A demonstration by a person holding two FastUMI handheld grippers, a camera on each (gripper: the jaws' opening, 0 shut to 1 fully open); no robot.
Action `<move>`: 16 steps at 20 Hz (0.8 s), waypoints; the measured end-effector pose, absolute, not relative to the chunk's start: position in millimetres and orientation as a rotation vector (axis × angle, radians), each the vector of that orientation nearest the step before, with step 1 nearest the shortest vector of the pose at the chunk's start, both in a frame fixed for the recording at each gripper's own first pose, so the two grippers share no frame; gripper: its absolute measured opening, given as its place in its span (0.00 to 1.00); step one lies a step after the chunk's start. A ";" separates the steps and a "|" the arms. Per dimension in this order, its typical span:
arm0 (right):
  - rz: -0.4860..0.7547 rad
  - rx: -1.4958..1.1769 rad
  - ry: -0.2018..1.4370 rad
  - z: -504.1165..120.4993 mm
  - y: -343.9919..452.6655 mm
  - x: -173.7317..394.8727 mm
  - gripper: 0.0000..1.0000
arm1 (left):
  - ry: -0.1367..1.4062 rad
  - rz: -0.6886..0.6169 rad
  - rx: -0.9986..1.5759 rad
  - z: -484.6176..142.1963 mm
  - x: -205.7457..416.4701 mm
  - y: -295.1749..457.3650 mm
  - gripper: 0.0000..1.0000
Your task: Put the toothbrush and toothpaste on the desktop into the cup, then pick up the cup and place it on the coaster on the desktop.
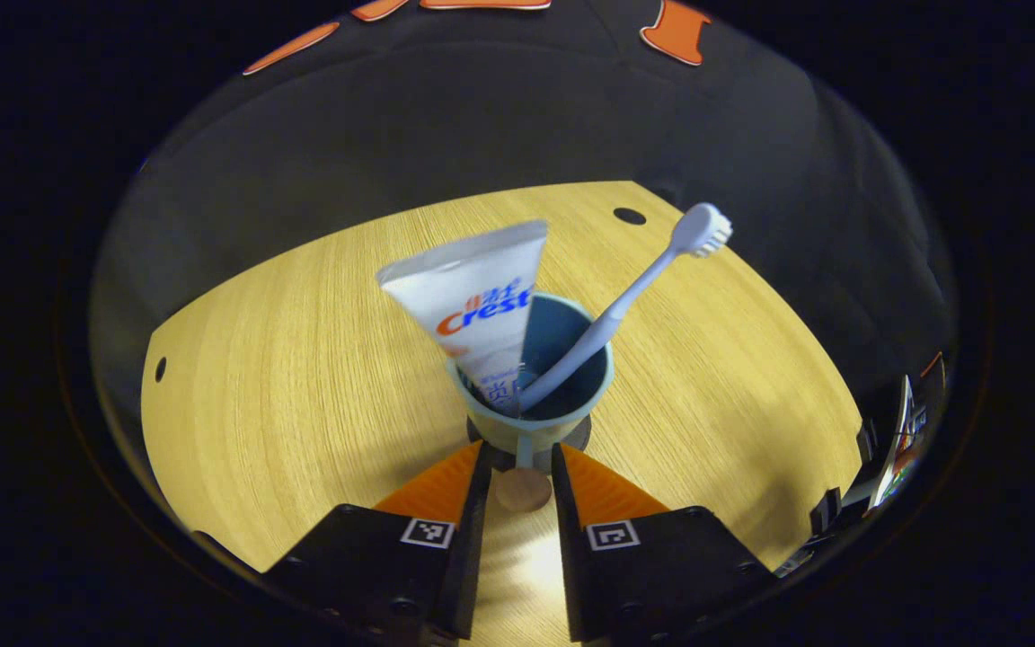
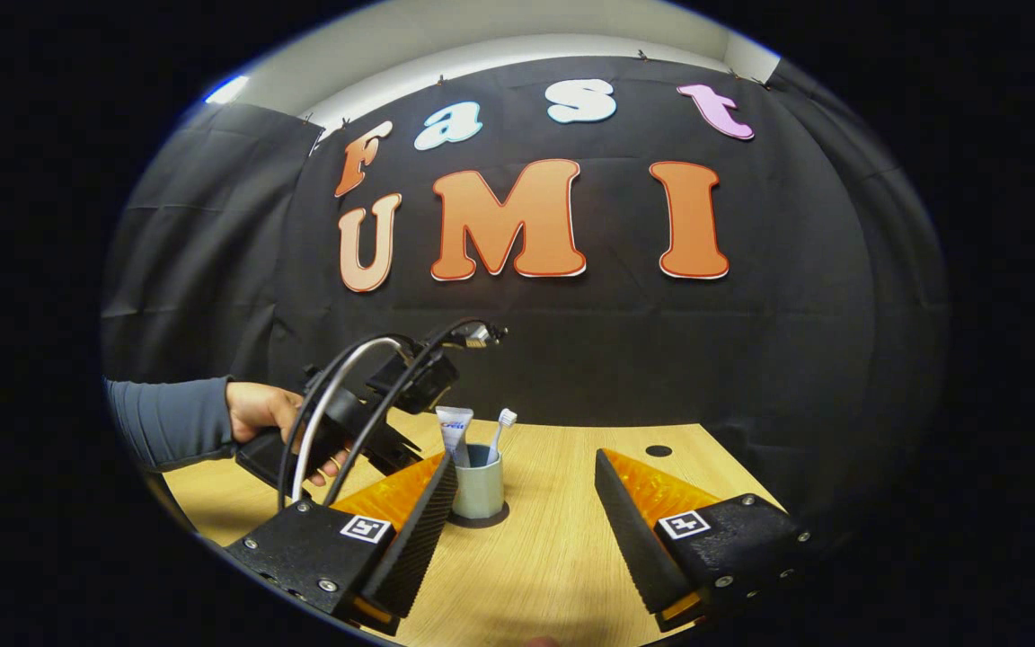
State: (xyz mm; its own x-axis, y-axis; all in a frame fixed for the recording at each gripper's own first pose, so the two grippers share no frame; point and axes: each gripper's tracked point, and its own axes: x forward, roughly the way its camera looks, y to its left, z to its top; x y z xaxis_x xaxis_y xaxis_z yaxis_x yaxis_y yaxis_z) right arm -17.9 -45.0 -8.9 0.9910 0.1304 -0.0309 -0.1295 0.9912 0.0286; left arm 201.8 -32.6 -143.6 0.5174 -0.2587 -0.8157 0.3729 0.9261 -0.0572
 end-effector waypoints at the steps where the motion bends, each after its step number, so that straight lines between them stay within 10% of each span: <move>1: 0.129 0.027 0.032 -8.0 -44.1 -15.9 0.93 | 0.929 -0.383 0.139 -139.4 202.9 -29.7 0.43; 6: 0.156 0.005 0.023 -3.1 -24.8 -6.2 0.93 | 0.730 -0.352 0.272 -99.0 186.4 11.5 0.89; 16: 0.167 -0.034 -0.025 5.8 19.4 17.7 0.93 | 0.300 -0.073 0.231 -26.5 162.8 121.6 0.99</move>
State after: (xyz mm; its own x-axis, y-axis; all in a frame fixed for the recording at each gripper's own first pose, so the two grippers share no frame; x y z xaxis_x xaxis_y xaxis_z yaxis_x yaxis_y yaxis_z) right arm 17.7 19.4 5.8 0.9859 0.1662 0.0219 -0.1653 0.9856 -0.0355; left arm 162.8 121.6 -26.5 0.9529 -0.0371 -0.3011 0.1056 0.9710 0.2146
